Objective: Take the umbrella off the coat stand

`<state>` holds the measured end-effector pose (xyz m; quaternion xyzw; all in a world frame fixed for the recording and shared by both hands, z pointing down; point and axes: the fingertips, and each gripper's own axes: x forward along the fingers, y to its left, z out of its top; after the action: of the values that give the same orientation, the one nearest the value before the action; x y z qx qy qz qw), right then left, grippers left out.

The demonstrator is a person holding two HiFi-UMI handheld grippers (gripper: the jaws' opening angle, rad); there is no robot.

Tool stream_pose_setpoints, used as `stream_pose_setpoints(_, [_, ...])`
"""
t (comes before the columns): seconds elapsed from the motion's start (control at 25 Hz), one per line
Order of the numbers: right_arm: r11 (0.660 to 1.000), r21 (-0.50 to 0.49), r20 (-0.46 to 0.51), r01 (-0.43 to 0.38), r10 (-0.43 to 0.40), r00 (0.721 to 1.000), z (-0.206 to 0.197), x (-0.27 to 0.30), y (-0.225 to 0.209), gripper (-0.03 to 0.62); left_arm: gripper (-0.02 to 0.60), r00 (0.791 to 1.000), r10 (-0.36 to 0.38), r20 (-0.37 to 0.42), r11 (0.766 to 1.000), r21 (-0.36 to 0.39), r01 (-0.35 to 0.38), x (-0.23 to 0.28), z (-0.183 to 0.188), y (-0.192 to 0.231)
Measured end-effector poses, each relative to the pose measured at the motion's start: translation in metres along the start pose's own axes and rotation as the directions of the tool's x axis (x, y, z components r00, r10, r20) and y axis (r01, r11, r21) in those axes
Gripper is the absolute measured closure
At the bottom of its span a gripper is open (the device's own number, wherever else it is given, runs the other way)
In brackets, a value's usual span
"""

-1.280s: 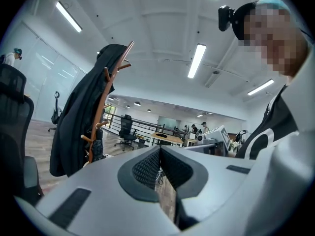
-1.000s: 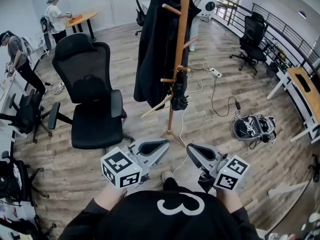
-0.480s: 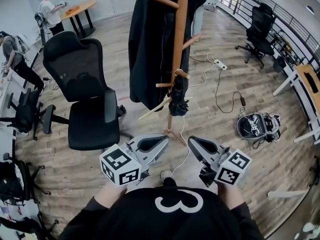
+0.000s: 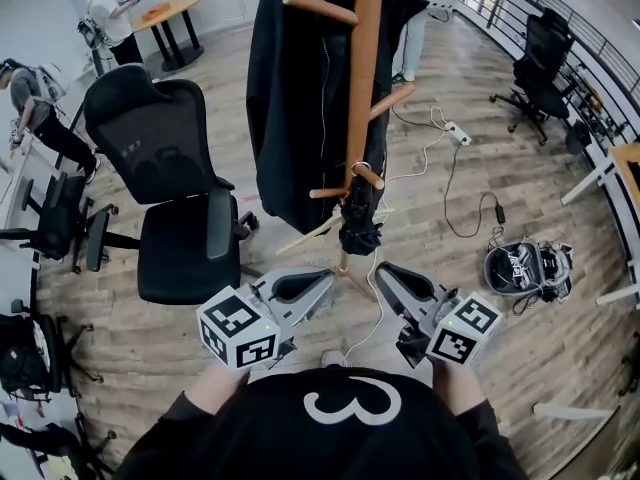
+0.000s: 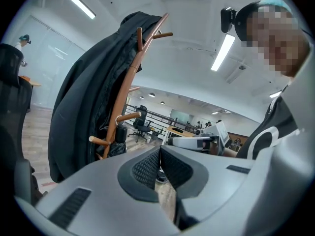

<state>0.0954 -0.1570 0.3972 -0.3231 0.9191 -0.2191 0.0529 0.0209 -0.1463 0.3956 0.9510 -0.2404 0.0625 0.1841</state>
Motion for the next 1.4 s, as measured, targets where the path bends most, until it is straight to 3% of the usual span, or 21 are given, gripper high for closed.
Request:
stream_pose_setpoints(0.24, [0.999,-0.052,0.013,-0.013,0.014,1.0,0.015,0.013,-0.025,0.566,0.565,0.999,0.054,0.008,0.999,0.004,-0.054,0.014,0.003,0.018])
stream_pose_setpoints(0.6, [0.995,-0.096,-0.007,0.004,-0.005,1.0,0.012,0.024,-0.038,0.562,0.565,0.997,0.071,0.028,0.997,0.012,-0.072,0.017,0.008,0.027])
stream_pose_setpoints(0.72, [0.997,-0.078,-0.015,0.007,-0.008,1.0,0.01,0.03,-0.042,0.497,0.565,0.997,0.066,0.028,0.998,0.01,-0.067,0.015,0.008,0.033])
stream_pose_setpoints(1.04, [0.996,-0.084,-0.021,0.032,-0.034,0.999,0.016,0.051,-0.053,0.454,0.565,0.999,0.038,0.005,0.999,0.018,-0.038,0.016,0.017,0.053])
stream_pose_setpoints(1.4, [0.986,-0.113,-0.031,0.124,-0.129,0.991,0.015,0.074,-0.077,0.391,0.565,1.0,0.016,-0.013,1.0,0.007,-0.016,0.018,0.023,0.08])
